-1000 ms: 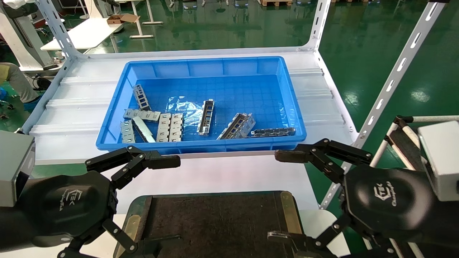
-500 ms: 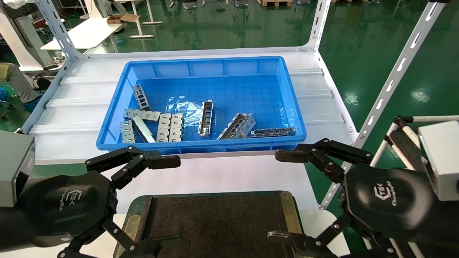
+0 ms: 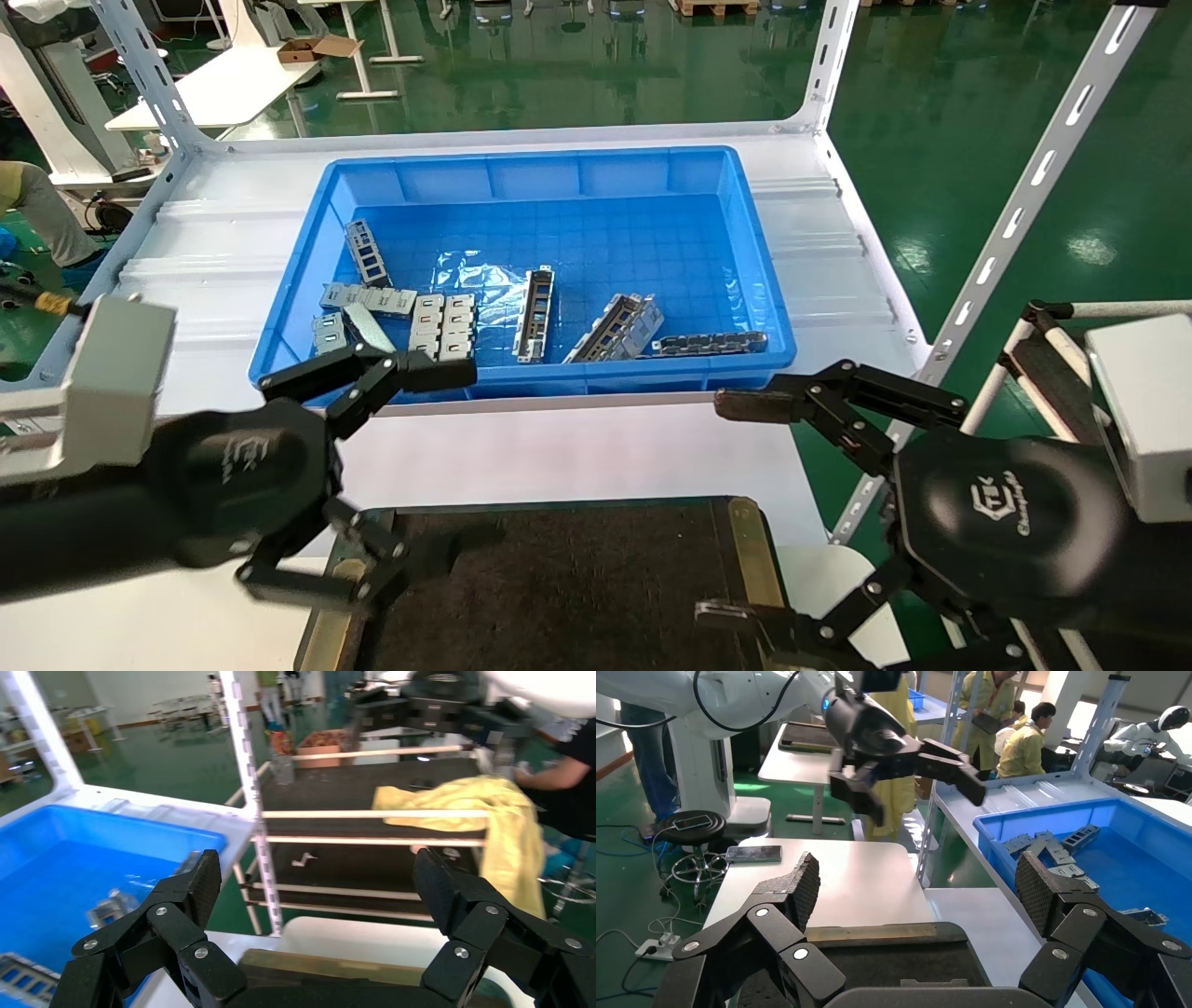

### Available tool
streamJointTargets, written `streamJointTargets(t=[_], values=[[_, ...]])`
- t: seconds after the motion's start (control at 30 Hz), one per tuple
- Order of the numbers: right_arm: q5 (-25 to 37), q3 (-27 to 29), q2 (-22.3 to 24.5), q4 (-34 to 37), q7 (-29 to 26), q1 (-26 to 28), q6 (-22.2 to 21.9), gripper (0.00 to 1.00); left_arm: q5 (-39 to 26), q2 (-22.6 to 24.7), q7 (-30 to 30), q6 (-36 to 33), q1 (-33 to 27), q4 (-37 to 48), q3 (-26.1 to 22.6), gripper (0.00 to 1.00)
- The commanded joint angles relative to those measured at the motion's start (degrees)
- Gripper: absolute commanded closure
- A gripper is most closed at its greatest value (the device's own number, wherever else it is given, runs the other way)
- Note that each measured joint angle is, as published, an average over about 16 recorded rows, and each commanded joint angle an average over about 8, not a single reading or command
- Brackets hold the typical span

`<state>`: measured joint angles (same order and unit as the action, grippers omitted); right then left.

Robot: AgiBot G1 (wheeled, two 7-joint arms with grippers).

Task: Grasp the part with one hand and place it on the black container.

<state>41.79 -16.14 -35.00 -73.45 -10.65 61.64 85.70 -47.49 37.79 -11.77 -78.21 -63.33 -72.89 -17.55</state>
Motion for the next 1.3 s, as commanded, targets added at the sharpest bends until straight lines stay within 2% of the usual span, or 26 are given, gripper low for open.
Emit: streamJointTargets(t=[0.03, 0.4, 0.83, 1.07, 1.3], values=[[-0.01, -0.01, 0.00, 0.00, 0.00, 0.00, 0.00, 0.00, -1.19, 0.67, -0.19, 1.58, -0.37, 0.13, -0.34, 0.00], [-0.04, -0.06, 0.02, 0.01, 0.03, 0.02, -0.02, 0.00, -11.19, 7.25, -3.72, 13.85, -4.98, 4.03, -4.07, 0.00], [-0.08, -0.11, 0.04, 0.01, 0.06, 0.03, -0.04, 0.00, -23.76, 19.14, -11.42, 29.76, -13.19, 17.23, -10.29, 0.00], [-0.10, -0.14, 0.06, 0.01, 0.07, 0.03, -0.06, 0.00, -30.65, 25.68, -10.79, 36.79, -17.70, 26.90, -13.46, 0.00], [-0.12, -0.17, 0.07, 0.01, 0.09, 0.04, -0.07, 0.00, -34.29, 31.71, -8.02, 41.03, -21.82, 36.80, -15.18, 0.00]])
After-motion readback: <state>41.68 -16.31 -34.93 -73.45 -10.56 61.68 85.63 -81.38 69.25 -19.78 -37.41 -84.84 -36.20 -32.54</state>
